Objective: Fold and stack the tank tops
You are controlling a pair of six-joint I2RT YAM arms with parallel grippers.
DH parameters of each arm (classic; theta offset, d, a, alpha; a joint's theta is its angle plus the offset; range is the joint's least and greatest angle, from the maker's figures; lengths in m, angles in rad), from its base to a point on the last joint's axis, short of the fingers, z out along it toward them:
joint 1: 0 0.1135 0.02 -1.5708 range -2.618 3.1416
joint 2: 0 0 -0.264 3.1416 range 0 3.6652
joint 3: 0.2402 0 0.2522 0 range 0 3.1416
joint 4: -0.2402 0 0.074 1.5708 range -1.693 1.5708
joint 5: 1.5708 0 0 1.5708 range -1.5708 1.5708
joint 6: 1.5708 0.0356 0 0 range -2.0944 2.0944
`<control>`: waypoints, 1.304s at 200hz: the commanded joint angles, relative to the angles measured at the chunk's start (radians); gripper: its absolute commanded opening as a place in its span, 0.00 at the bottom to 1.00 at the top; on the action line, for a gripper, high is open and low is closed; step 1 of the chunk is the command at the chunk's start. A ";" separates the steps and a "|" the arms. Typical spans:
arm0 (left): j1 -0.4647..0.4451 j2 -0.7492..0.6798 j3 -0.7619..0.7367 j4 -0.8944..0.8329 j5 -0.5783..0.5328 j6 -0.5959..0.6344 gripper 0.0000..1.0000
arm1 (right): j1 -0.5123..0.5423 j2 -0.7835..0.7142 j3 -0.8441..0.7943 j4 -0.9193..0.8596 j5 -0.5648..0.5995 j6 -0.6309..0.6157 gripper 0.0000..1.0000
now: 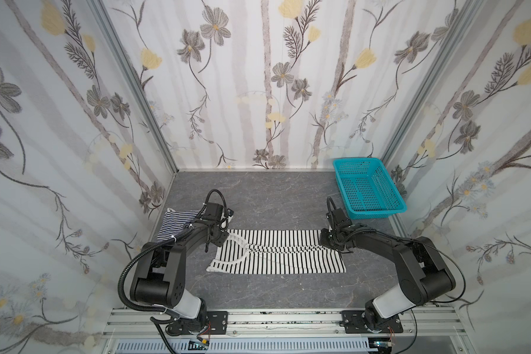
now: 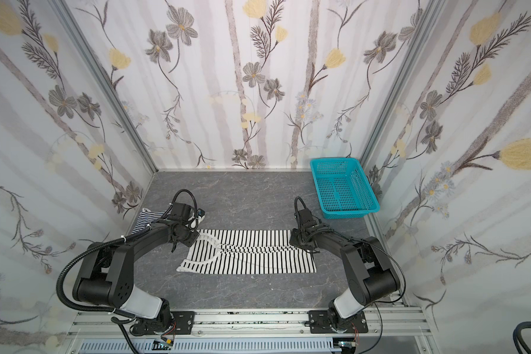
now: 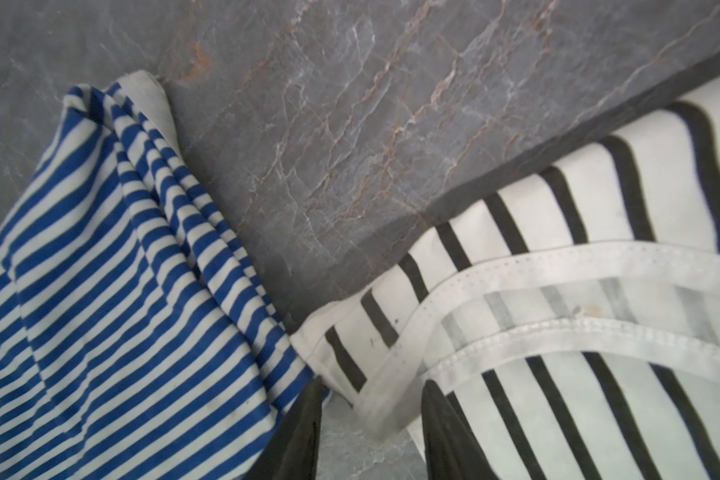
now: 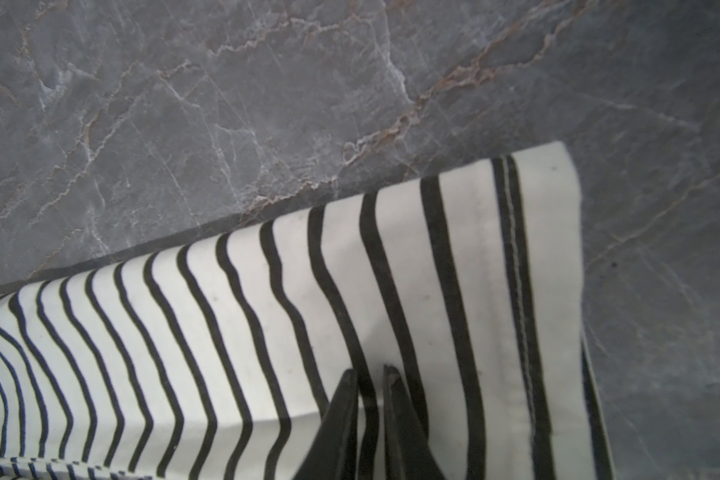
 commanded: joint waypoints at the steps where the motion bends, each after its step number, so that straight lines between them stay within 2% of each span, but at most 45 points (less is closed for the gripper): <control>1: -0.001 -0.009 -0.024 0.019 -0.036 -0.008 0.42 | -0.001 0.009 -0.005 -0.015 0.029 0.005 0.16; 63: -0.001 0.029 -0.035 0.066 -0.097 -0.019 0.43 | -0.001 0.021 -0.005 -0.033 0.044 -0.004 0.16; 92: -0.002 -0.065 -0.040 0.055 -0.080 -0.014 0.44 | 0.000 0.018 -0.034 -0.043 0.038 -0.001 0.16; 113: -0.004 -0.131 -0.016 0.031 -0.080 -0.026 0.51 | -0.001 -0.008 -0.031 -0.051 0.035 0.000 0.17; 145: -0.036 -0.191 0.030 -0.048 0.000 -0.059 0.56 | 0.002 -0.095 0.025 -0.072 0.024 0.009 0.25; 167: -0.107 -0.207 0.032 -0.094 0.092 -0.062 0.56 | 0.003 -0.104 0.083 -0.088 0.016 0.001 0.29; 222: -0.404 -0.173 -0.091 -0.119 0.140 -0.019 0.56 | -0.017 0.050 0.191 -0.081 0.020 -0.031 0.30; 261: -0.453 -0.182 -0.141 -0.119 0.146 -0.015 0.56 | -0.048 0.121 0.197 -0.040 0.010 -0.038 0.34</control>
